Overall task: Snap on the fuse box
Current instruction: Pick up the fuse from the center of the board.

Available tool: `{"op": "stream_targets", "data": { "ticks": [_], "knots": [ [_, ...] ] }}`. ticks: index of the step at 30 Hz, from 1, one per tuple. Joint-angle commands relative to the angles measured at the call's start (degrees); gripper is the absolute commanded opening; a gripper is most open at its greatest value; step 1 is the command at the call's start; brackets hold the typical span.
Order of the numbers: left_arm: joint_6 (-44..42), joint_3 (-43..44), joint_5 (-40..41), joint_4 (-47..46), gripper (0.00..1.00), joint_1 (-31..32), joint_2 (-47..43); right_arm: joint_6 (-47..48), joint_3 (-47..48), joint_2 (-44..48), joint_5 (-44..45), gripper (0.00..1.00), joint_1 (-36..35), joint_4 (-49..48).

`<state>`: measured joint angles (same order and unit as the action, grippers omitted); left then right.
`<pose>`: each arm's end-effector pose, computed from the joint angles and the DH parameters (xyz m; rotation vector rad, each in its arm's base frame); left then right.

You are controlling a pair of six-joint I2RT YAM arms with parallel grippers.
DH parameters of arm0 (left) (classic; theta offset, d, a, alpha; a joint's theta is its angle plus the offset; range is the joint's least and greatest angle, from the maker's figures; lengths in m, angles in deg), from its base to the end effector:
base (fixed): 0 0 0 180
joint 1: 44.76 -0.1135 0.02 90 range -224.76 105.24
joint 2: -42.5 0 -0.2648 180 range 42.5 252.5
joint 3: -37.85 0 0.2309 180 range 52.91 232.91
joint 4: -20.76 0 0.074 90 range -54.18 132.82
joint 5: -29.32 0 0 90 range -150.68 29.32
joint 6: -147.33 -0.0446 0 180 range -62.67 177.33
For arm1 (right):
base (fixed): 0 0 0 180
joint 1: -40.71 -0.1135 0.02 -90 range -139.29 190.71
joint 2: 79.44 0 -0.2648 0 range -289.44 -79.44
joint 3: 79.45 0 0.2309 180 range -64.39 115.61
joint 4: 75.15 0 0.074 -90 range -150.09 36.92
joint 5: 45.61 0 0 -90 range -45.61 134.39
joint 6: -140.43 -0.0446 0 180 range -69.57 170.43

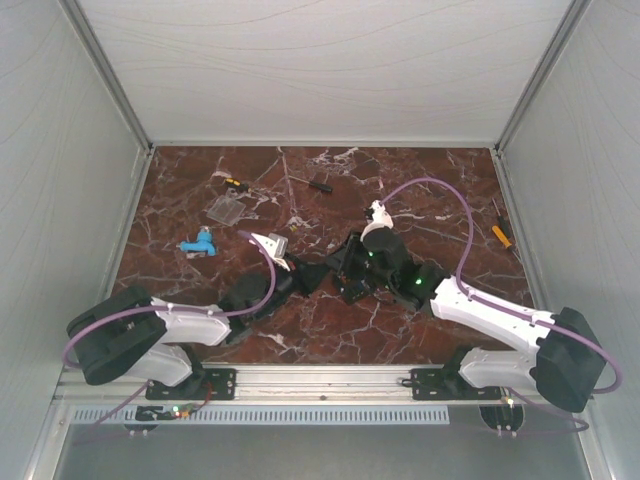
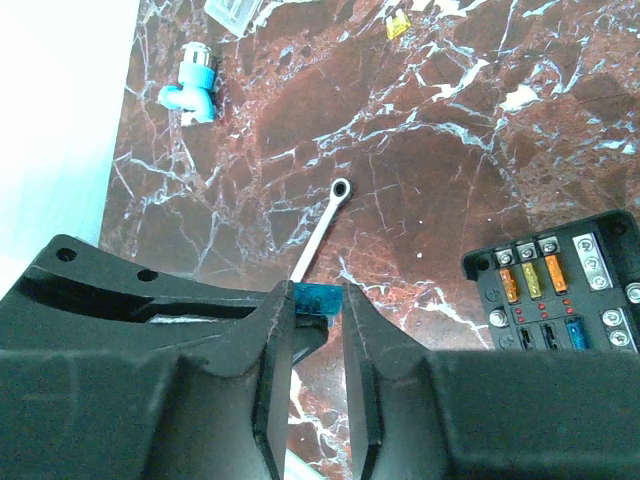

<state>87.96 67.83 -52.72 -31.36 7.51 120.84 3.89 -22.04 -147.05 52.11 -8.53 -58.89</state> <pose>0.1504 -0.1843 0.2080 0.1831 1.5896 -1.0448 0.1692 0.1871 0.2648 0.0392 2.1527 0.8910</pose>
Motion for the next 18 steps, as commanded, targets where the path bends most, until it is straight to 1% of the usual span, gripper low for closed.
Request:
{"op": "stream_targets", "data": {
  "ticks": [1,4,9,11,13,15,16,18],
  "knots": [
    [-0.05,2.67,3.0,-5.93,0.07,0.1,0.26,-3.0,-1.77,2.26,0.2,0.19,-0.94,-2.42],
    [-0.12,2.62,3.61,-5.86,0.0,0.05,0.29,-3.74,-2.1,2.37,0.19,0.2,-1.08,-2.51],
    [-0.35,2.63,3.69,-5.6,0.0,0.06,0.34,-4.65,-2.47,2.05,-0.06,0.22,-1.61,-2.61],
    [-0.72,2.45,3.6,-5.6,0.0,0.1,0.11,-4.7,-2.65,2.17,-0.15,0.26,-1.58,-2.75],
    [-2.38,2.4,2.95,-5.63,0.0,0.09,-0.07,-4.03,-2.55,2.41,-0.19,0.32,-1.41,-3.04],
    [-4.32,2.17,2.13,-4.82,0.0,-0.12,-0.77,-1.45,-2.53,3.15,-0.58,0.37,-0.64,-3.09],
    [-5.03,1.89,1.11,-4.39,0.0,-0.69,-1.35,0.43,-2.46,3.64,-1.43,0.39,0.03,-3.37],
    [-4.99,1.31,-3.8,-3.56,0.0,-2.85,-2.49,4.36,-2.39,4.65,-4.19,0.42,2.03,-3.65]
  ]
}}
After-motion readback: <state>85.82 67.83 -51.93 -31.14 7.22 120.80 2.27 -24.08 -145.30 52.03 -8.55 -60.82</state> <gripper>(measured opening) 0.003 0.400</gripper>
